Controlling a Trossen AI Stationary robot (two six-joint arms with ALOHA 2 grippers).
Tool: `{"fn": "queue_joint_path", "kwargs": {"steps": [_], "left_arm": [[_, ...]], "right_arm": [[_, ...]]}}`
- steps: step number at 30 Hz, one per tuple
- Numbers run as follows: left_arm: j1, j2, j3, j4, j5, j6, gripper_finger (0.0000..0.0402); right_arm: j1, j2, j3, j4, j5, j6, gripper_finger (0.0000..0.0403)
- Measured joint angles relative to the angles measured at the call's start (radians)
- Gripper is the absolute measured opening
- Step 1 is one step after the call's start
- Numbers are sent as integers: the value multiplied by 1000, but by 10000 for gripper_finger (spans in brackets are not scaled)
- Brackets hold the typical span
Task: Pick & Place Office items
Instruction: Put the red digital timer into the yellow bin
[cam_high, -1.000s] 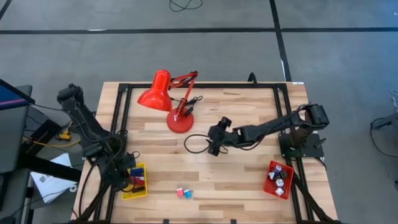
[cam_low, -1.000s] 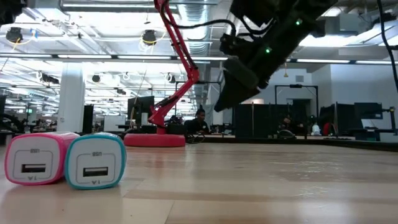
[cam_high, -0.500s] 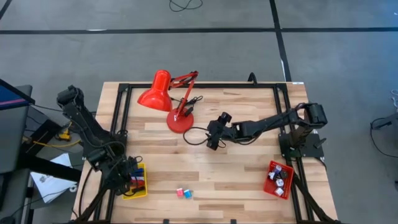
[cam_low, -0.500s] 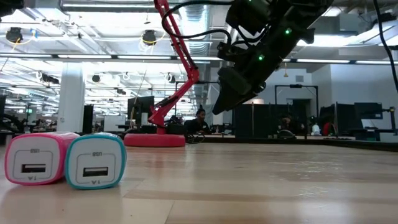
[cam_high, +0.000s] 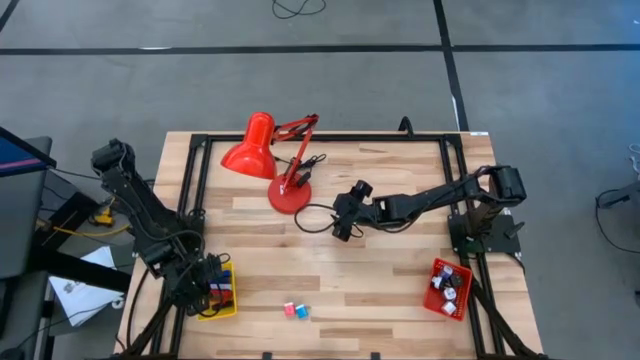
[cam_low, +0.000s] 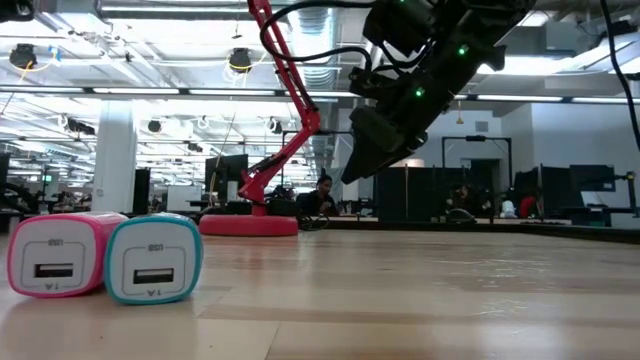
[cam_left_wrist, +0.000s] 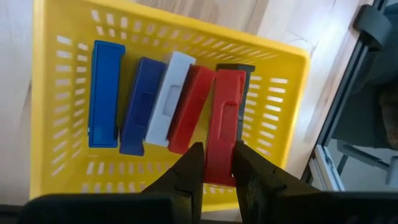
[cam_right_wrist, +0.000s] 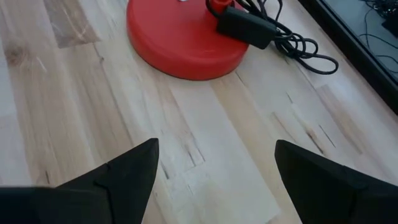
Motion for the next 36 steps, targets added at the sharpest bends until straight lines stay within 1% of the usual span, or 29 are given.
{"fn": "queue_joint_path", "kwargs": {"steps": [8, 13, 20, 29, 36], "left_arm": [[0, 0, 0, -29, -12, -2, 60], [0, 0, 0, -29, -28, -2, 60], [0, 3, 0, -23, -32, -2, 60], [0, 95, 0, 13, -26, -2, 60], [0, 130, 0, 28, -25, -1, 61]], "right_arm": [[0, 0, 0, 1, -1, 0, 313], [0, 0, 0, 1, -29, 0, 313], [0, 0, 0, 1, -31, 0, 313], [0, 0, 0, 1, -31, -3, 313], [0, 0, 0, 2, -31, -3, 313]]}}
